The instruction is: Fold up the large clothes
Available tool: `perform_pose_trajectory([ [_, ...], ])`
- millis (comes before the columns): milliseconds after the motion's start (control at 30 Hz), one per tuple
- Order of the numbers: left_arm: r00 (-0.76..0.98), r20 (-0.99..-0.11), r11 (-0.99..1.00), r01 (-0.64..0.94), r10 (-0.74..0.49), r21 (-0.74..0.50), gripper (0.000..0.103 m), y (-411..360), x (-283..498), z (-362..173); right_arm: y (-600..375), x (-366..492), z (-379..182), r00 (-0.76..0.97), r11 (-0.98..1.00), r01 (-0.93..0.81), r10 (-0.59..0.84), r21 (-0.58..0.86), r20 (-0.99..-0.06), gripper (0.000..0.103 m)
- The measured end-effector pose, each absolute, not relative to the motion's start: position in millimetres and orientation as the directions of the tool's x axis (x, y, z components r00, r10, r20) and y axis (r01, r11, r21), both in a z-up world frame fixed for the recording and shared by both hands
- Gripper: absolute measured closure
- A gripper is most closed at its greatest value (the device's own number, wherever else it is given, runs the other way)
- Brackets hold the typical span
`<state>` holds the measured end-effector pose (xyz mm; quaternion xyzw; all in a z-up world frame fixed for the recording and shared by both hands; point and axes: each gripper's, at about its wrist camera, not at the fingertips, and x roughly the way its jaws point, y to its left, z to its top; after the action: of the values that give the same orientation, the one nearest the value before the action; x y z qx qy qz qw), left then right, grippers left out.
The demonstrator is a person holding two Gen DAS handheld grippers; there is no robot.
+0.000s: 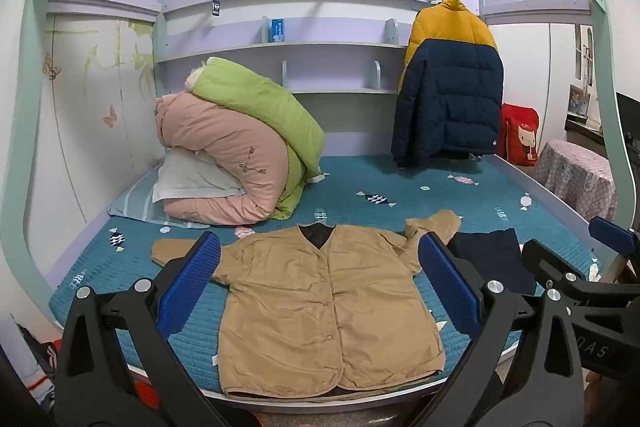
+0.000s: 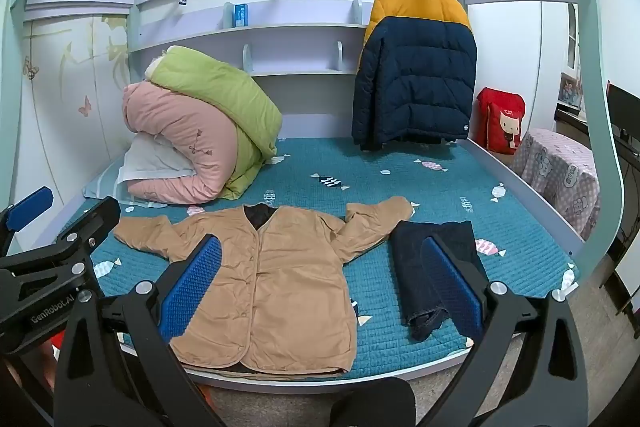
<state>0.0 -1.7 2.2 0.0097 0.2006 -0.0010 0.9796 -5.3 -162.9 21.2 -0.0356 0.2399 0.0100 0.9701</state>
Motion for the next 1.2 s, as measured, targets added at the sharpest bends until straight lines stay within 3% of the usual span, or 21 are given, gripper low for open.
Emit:
perform_pose_trajectory([
  [1200,0.927,-0.375,0.999,-0.009,0.021,0.035,0.005,-1.2,-2.8,16.9,-157.8,-6.7,26.3,0.891,0.998,-0.038,0.009,-0.054,-0.455,0.007],
])
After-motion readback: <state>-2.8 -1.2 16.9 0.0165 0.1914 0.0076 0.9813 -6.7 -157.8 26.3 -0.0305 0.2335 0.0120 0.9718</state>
